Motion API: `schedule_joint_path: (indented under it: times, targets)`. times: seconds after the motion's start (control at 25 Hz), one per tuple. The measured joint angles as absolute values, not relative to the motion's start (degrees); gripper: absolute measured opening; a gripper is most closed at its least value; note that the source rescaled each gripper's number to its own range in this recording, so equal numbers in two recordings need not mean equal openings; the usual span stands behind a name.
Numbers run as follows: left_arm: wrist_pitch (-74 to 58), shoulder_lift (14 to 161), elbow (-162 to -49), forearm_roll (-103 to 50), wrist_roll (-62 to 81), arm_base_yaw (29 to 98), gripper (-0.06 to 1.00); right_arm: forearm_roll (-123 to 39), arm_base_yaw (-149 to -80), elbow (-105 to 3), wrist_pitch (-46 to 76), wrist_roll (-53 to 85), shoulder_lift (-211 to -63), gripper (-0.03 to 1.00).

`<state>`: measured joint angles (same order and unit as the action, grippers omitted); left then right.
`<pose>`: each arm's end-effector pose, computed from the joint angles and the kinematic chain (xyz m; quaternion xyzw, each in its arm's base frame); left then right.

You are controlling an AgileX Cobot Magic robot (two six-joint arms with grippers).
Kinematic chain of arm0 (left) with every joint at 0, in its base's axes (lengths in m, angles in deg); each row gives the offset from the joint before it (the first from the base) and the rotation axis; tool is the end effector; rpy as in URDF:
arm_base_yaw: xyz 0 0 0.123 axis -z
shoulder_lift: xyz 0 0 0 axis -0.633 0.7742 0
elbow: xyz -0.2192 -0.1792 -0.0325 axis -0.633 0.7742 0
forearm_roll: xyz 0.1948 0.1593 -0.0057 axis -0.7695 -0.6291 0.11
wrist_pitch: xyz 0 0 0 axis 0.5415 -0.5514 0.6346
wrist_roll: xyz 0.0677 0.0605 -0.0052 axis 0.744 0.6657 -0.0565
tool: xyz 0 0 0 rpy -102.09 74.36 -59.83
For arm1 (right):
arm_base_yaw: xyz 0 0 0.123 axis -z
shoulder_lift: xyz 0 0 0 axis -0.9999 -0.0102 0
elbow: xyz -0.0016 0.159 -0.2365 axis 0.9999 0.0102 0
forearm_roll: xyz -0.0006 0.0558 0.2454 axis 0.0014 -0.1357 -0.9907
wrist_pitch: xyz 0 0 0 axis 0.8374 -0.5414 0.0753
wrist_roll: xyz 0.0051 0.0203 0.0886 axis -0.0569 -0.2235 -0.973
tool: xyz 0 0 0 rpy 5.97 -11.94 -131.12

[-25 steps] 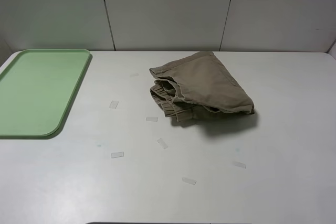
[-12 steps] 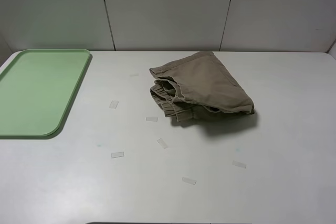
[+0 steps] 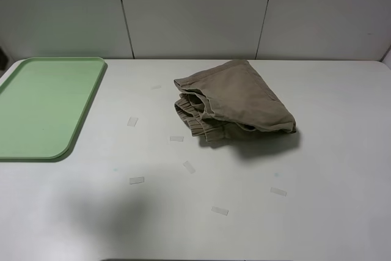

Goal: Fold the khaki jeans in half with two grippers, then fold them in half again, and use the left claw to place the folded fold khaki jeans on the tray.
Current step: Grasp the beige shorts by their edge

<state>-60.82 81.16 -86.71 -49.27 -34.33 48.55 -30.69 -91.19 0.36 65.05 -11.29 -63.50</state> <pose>0.2232 -0.0236 0.3407 0.0169 0.9571 0.0319 0.2876 -0.0043 -0.0043 0.2795 0.0182 0.8428 0.0015 0.5379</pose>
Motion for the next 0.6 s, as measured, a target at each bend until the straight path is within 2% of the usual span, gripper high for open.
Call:
schedule_joint_path:
  times: [0.48,0.6]
  targets:
    - [-49.92,106.30,-97.27,-48.79,-42.16,67.22,0.87,-30.69,-91.19,0.36,65.05,-11.29,-63.50,1.00]
    - [-47.80,111.61,-98.77,-48.69,-45.25,70.77,0.93,-30.69,-91.19,0.36,65.05,-11.29,-63.50,1.00]
